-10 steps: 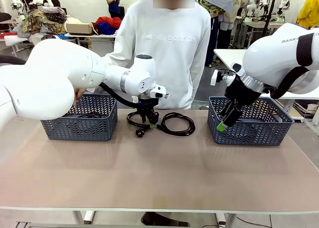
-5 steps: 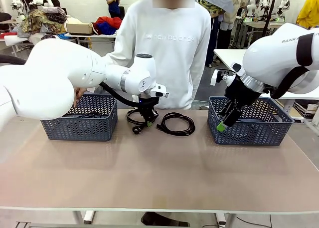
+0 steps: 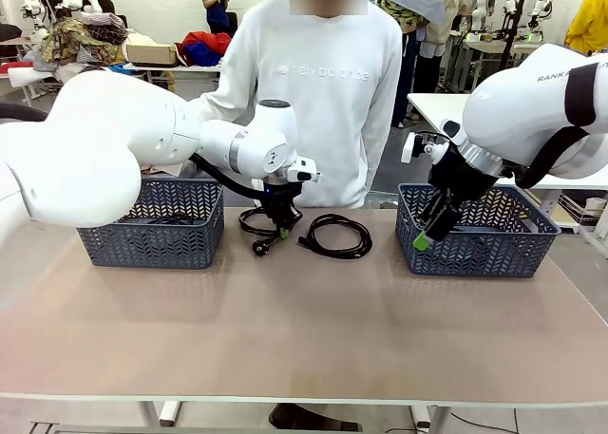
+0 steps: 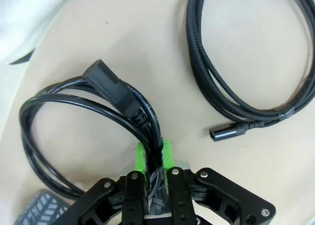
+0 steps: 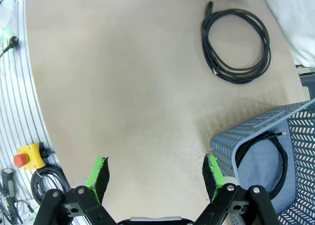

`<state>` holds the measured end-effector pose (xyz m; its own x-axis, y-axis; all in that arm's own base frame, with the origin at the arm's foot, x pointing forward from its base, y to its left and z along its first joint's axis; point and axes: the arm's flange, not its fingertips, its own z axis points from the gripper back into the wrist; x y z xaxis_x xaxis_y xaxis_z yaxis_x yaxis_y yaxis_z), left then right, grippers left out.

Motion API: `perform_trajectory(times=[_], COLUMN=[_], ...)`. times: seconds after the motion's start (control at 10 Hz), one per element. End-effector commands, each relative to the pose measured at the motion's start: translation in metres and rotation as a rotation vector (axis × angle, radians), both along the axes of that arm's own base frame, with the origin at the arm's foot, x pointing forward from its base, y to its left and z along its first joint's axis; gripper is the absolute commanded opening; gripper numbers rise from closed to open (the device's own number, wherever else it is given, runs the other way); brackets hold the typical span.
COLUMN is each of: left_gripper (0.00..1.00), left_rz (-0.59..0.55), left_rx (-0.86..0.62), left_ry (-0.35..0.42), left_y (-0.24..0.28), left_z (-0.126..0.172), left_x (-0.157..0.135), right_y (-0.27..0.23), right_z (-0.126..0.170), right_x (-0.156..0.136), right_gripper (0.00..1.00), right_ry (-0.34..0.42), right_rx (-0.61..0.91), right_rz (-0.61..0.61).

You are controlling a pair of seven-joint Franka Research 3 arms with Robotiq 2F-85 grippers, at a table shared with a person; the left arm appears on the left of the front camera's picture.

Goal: Organize the cables according to human instructions.
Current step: Pick up a bundle of cables and place it in the basket indicated by the human.

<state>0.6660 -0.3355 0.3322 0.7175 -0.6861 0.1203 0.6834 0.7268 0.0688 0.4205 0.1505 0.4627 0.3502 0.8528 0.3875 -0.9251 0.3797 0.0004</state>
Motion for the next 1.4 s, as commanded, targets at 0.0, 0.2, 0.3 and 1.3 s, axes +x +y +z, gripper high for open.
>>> perform_trajectory(times=[0.0, 0.2, 0.3, 1.3], left_gripper=[0.0, 0.0, 0.0, 0.0], left_rz=[0.05, -0.031, -0.093, -0.821], left_rx=[0.049, 0.032, 0.046, 0.067], left_ry=[-0.028, -0.031, -0.031, 0.013], left_y=[-0.003, -0.013, -0.017, 0.056], left_z=[0.031, 0.06, 0.073, 0.186], left_x=[-0.016, -0.028, -0.035, -0.082], right_y=[0.0, 0.0, 0.0, 0.0], right_z=[0.001, 0.001, 0.001, 0.001], right_x=[0.0, 0.0, 0.0, 0.0], right_gripper=[1.0, 1.0, 1.0, 1.0], right_ry=[0.0, 0.0, 0.0, 0.0], right_rx=[-0.003, -0.003, -0.003, -0.003], right_rz=[-0.013, -0.013, -0.013, -0.013])
